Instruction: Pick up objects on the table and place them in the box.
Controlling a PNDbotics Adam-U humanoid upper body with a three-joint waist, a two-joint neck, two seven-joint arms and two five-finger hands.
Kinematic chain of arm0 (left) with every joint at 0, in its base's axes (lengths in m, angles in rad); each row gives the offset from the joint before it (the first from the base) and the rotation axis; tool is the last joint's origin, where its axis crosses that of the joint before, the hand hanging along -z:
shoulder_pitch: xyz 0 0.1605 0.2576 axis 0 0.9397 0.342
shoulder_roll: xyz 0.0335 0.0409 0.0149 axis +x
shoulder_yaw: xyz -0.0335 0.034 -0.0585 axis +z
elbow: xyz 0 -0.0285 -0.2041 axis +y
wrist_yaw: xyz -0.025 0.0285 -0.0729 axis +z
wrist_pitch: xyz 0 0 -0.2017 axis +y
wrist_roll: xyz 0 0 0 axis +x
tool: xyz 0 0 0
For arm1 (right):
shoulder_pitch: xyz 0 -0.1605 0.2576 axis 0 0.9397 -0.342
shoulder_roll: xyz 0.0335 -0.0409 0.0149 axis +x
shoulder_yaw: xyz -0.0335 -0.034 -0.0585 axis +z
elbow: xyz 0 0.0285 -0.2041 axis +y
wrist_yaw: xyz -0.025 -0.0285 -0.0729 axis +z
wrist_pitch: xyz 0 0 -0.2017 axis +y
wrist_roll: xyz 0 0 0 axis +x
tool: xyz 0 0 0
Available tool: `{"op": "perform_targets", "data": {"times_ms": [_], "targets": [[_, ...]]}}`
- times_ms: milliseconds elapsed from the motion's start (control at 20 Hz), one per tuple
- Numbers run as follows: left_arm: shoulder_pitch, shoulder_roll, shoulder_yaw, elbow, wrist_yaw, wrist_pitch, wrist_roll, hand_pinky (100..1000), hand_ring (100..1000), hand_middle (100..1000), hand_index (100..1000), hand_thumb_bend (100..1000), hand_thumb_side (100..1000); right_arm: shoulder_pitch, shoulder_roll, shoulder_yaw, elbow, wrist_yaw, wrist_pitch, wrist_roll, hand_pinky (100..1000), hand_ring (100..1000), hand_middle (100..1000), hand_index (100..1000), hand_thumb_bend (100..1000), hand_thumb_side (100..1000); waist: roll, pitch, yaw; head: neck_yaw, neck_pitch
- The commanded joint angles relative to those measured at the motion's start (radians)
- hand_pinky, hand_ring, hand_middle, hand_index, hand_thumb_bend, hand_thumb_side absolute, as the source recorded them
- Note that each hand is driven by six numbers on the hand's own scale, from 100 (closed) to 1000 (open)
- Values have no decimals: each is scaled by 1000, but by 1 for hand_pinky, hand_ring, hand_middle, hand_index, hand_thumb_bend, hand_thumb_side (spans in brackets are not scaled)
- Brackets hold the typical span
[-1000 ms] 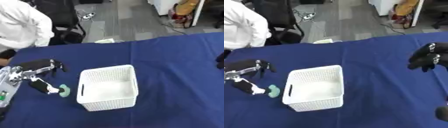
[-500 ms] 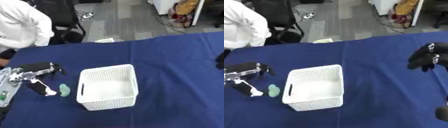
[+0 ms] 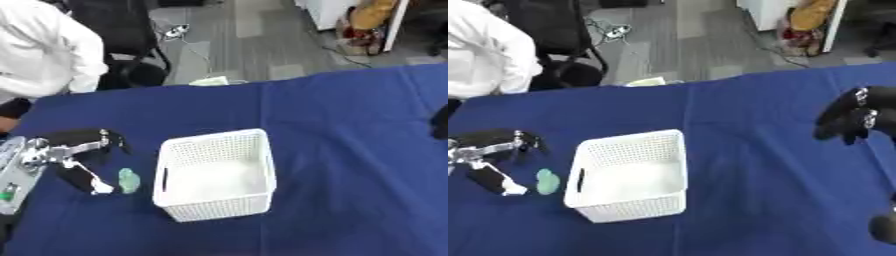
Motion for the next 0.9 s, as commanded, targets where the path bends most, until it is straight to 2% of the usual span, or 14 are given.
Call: {"op": "perform_targets", "data": {"times_ms": [50, 550, 900], "targets": [[-20, 41, -2, 5, -21, -19, -19, 203, 478, 767, 827, 997, 309, -10, -27, -2, -16, -5, 0, 5, 100, 247, 514, 594, 708, 1000, -6, -15, -1, 1, -11], [-26, 26, -5, 48, -80, -26, 2, 122, 461, 770, 827, 997, 294, -10, -23, 0, -16, -7, 0, 16, 100, 245, 514, 593, 719, 1000, -7, -12, -3, 6, -13], [-31, 13, -2, 72, -86, -22, 4, 120, 458, 770, 826, 986, 280, -10, -22, 1, -16, -9, -1, 20, 100, 245, 514, 593, 720, 1000, -8, -11, -4, 8, -12]]}}
